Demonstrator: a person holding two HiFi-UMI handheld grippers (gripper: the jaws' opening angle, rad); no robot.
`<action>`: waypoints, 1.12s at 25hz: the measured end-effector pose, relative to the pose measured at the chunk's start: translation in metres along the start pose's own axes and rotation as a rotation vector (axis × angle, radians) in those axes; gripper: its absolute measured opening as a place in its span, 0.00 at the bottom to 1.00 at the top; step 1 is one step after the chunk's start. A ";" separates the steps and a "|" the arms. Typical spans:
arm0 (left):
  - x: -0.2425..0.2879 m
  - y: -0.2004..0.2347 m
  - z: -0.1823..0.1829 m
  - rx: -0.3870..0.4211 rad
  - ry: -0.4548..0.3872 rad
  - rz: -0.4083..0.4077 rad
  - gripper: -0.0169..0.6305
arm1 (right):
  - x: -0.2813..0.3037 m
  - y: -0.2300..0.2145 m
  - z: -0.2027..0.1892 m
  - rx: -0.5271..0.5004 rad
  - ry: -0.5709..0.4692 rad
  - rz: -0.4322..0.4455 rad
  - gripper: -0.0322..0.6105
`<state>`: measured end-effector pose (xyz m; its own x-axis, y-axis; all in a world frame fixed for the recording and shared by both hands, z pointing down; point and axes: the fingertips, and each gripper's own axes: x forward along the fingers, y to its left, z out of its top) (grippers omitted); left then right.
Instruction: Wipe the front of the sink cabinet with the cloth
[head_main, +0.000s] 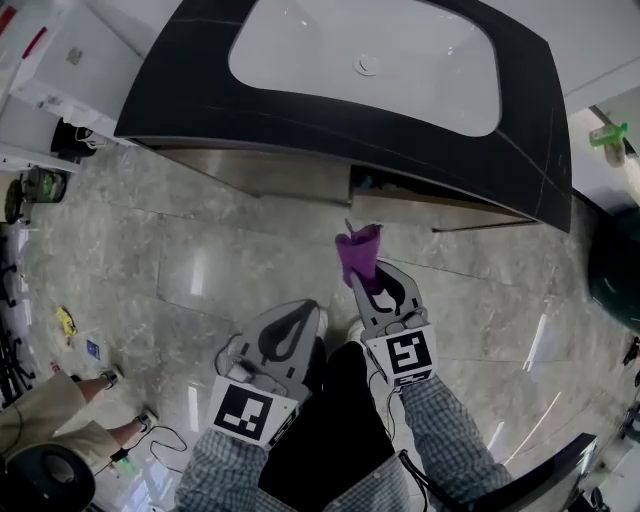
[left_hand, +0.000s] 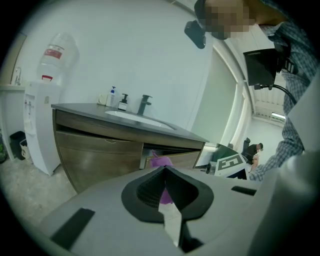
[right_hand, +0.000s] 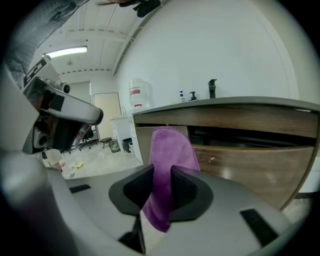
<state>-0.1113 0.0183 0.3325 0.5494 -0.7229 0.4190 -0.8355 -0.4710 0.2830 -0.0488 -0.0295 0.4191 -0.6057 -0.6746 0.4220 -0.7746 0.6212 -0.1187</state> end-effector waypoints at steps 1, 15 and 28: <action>0.004 0.003 -0.003 -0.008 -0.002 0.009 0.04 | 0.006 -0.003 0.001 -0.009 -0.004 0.002 0.19; 0.056 0.032 -0.035 -0.078 0.020 0.060 0.04 | 0.070 -0.065 -0.009 -0.107 -0.024 -0.096 0.19; 0.088 0.016 -0.033 0.028 0.068 0.033 0.04 | 0.018 -0.142 -0.022 -0.047 -0.033 -0.233 0.19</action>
<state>-0.0760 -0.0359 0.4026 0.5198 -0.7027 0.4857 -0.8526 -0.4620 0.2441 0.0543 -0.1215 0.4632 -0.4178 -0.8141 0.4034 -0.8852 0.4647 0.0208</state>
